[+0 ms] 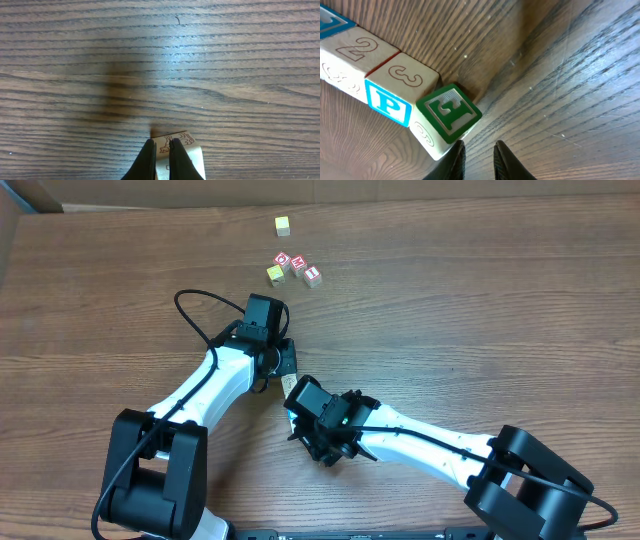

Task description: Flip 5 blocks

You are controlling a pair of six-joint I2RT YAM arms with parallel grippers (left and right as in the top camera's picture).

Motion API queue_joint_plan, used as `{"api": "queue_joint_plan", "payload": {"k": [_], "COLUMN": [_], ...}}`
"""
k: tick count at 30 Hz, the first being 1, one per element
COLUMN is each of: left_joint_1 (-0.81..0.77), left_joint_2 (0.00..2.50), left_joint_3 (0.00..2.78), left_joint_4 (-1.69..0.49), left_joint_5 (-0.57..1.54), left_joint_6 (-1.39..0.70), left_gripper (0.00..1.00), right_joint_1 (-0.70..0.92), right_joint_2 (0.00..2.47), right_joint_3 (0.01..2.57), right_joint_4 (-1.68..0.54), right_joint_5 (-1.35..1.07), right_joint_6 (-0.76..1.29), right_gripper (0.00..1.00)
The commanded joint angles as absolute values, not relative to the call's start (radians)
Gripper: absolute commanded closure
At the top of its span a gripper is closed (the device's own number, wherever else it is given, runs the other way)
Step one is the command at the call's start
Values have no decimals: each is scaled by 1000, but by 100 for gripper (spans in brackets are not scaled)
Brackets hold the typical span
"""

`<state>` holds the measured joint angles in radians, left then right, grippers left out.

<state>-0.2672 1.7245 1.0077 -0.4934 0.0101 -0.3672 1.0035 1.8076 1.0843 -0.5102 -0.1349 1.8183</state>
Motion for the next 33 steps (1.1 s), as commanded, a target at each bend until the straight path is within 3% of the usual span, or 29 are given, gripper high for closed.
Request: {"api": "queue_joint_plan", "payload": {"k": [1, 19, 29, 33], "left_joint_1": [-282, -281, -248, -230], "left_joint_2": [1740, 1740, 1739, 1739], "left_joint_3": [995, 995, 1042, 1086], "left_joint_4": [-516, -489, -496, -509], "left_joint_5": [18, 15, -7, -2], "left_joint_6": [-374, -374, -374, -375], "left_gripper": [96, 96, 96, 96], "right_joint_1": [1016, 1051, 1049, 1044], "right_joint_2": [1809, 1809, 1808, 1795], "right_joint_3": [1098, 1098, 1100, 1104], "right_joint_4": [-498, -495, -509, -510], "right_joint_5": [-76, -68, -106, -106], "right_joint_6": [1838, 1890, 1855, 1725], "right_gripper": [78, 77, 96, 96]}}
